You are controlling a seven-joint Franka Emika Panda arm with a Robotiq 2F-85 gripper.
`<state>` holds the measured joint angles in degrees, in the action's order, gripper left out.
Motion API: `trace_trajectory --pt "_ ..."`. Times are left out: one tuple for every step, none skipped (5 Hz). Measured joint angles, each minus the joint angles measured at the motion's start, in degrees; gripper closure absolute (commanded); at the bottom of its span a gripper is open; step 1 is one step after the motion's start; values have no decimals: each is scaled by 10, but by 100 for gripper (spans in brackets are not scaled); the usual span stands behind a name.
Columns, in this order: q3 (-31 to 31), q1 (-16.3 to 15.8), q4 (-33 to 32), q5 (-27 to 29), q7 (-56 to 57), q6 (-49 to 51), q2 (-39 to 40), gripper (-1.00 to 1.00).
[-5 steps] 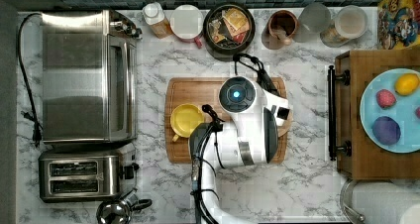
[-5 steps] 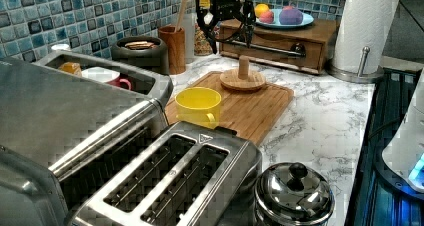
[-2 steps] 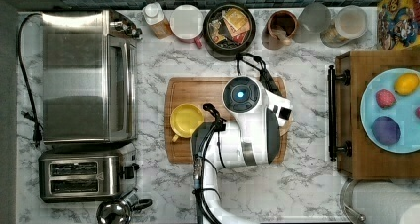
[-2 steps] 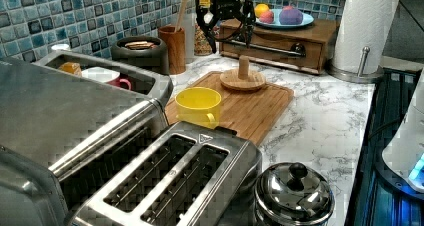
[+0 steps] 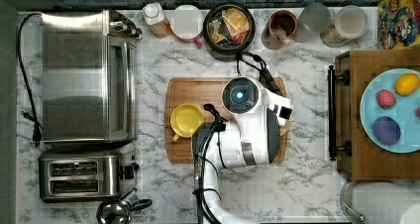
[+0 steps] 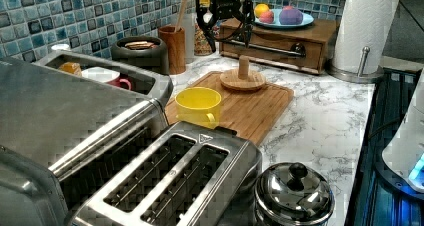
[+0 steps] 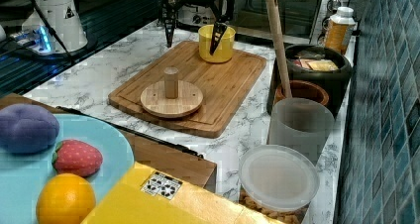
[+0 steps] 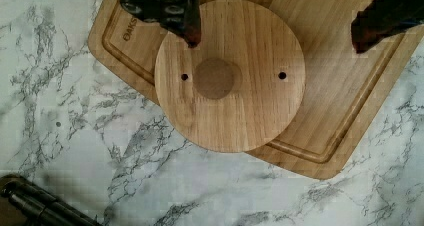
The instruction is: Place the lid on the board.
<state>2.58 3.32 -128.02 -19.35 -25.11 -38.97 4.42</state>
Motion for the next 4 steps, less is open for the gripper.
trace_trajectory --pt "0 -1 0 0 0 9 0 -100" --pt "-1 -1 0 0 0 11 0 -100" --pt "-1 -1 0 0 0 11 0 -100" --pt "2 -4 0 0 0 5 0 -100"
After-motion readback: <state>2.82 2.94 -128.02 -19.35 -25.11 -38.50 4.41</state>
